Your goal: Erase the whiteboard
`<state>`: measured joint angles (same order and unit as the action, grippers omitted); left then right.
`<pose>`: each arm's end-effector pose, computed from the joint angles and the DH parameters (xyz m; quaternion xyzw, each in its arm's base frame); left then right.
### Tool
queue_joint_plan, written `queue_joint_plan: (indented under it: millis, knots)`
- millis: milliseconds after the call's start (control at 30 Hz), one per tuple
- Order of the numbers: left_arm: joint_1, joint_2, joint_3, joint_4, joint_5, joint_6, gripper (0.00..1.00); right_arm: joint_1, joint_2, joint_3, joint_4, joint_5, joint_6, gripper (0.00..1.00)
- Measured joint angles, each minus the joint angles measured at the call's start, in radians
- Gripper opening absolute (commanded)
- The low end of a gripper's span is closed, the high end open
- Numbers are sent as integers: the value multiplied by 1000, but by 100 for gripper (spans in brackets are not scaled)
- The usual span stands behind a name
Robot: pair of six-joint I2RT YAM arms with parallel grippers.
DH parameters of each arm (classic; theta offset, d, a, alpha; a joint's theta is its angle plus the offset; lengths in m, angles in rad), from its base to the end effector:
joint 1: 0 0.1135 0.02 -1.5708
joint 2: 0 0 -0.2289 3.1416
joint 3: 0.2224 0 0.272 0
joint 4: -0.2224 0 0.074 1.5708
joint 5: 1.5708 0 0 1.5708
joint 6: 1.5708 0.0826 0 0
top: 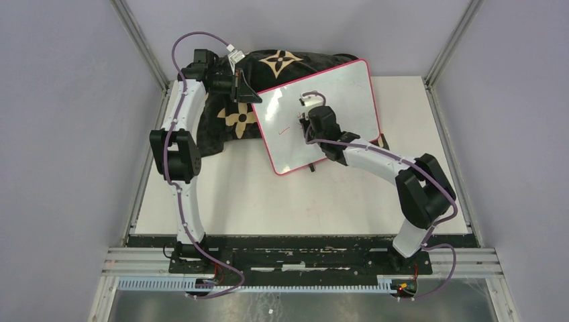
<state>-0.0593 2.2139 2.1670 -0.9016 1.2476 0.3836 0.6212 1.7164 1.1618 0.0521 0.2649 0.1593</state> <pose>0.4780 -0.1068 0.2627 0.3442 0.7145 -0.5087 0.3350 0.3745 0.2414 0.1772 -0.1298 0.8459 0.0869 0.5100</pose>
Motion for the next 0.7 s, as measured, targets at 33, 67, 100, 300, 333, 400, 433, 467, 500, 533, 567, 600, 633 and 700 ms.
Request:
queue_joint_plan:
  millis: [33,67,100,300,333,400,433,467,500,533,567,600,633,700]
  knots:
    - [0,0,0,0,-2,0,3,22,15,22,-8,-2,0,1]
    - [0,0,0,2,-8,0,3,41,30,46,-17,-2,-1,1]
    - [1,0,0,3,-12,0,3,55,43,68,-29,0,-3,1]
    - [2,0,0,10,-20,0,3,115,107,189,-92,1,-18,1]
    - [2,0,0,11,-20,0,3,123,115,205,-96,2,-22,1]
    - [2,0,0,11,-18,0,3,129,119,214,-100,11,-31,1]
    - [2,0,0,11,-17,0,3,130,119,214,-101,16,-34,1]
    - [2,0,0,12,-17,0,3,127,119,214,-103,19,-37,1]
    - [1,0,0,13,-17,0,3,123,119,214,-104,27,-40,1]
    - [1,0,0,13,-17,0,3,118,119,214,-105,24,-42,1]
    - [1,0,0,14,-18,0,3,114,117,214,-107,20,-42,1]
    - [0,0,0,16,-18,0,3,106,115,214,-111,8,-41,1]
    - [-2,0,0,18,-18,0,3,98,112,214,-116,-3,-40,1]
    - [-7,0,0,23,-20,0,3,79,104,211,-124,-18,-39,1]
